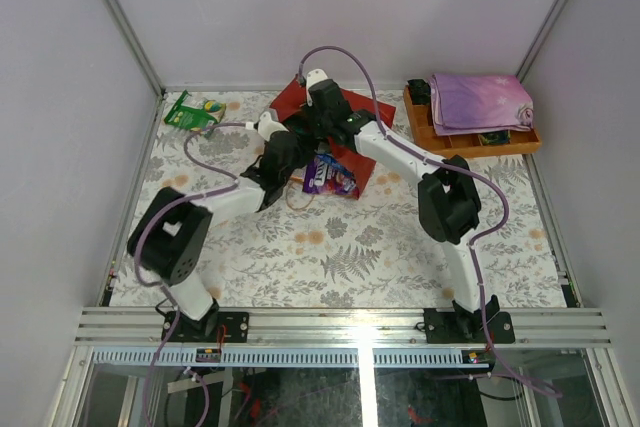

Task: Take the snacks out of the paper bag
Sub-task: Take out the snack from the paper bag, then place the snack at the center of the board.

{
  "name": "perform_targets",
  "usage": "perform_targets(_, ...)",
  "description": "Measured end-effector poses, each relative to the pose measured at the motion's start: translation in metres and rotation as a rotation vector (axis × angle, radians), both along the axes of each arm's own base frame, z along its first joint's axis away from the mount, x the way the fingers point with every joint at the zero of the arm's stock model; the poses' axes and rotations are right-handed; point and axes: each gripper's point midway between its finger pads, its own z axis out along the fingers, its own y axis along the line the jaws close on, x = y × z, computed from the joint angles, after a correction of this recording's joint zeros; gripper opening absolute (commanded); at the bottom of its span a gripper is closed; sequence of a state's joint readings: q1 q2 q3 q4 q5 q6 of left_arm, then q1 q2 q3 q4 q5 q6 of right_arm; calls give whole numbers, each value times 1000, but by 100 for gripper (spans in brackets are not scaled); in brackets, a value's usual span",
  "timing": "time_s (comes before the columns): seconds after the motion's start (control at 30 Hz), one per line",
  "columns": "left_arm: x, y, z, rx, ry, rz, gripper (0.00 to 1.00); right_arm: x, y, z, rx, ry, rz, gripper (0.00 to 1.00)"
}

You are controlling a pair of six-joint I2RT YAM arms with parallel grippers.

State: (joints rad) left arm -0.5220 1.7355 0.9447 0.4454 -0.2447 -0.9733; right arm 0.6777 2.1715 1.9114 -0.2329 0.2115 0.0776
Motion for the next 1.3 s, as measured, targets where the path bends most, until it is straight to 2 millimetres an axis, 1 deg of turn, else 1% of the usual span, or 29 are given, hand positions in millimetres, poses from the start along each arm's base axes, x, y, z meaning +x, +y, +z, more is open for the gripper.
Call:
perform_targets(0.13,-16,10,50,24,-99,-5,0,-2,3,-1,7,5,13,0)
perform_targets(0.27,-29,23,87,53,-173,0,0,-1,4,0,11,1,14,0)
perform_targets(0.43,-46,32,122,70,-245,-14,0,-2,2,3,8,-5,15,0)
perform_targets(0.57,-70,47,145,89,-304,-17,0,-4,-2,7,-3,-16,17,0)
perform_targets(0.63,-81,59,159,104,-331,2,0,-5,-4,8,-9,-20,17,0)
perform_targets(0.73,-98,85,185,134,-379,70,0,-5,-5,8,-18,-25,21,0)
perform_targets(0.8,-110,109,200,158,-402,149,0,-5,-5,8,-22,-27,24,0)
perform_targets(0.87,-116,134,208,193,-404,245,0,-5,-5,8,-24,-28,26,0)
perform_targets(0.93,-116,156,204,245,-381,331,0,-5,-5,8,-23,-26,30,0)
perform_targets(1.03,-105,185,183,319,-307,423,0,-6,-3,7,-22,-22,40,0)
perform_targets(1.07,-98,194,172,341,-271,441,0,-7,-3,7,-23,-20,45,0)
perform_targets(1.13,-81,218,141,379,-175,466,0,-7,-3,7,-23,-20,48,0)
perform_targets(1.23,-64,252,101,409,-34,490,0,-8,-3,6,-27,-18,50,0)
perform_targets(1.27,-58,264,89,417,19,497,0,-8,-3,6,-28,-18,51,0)
perform_targets(1.3,-53,272,82,421,48,503,0,-7,-3,6,-29,-19,52,0)
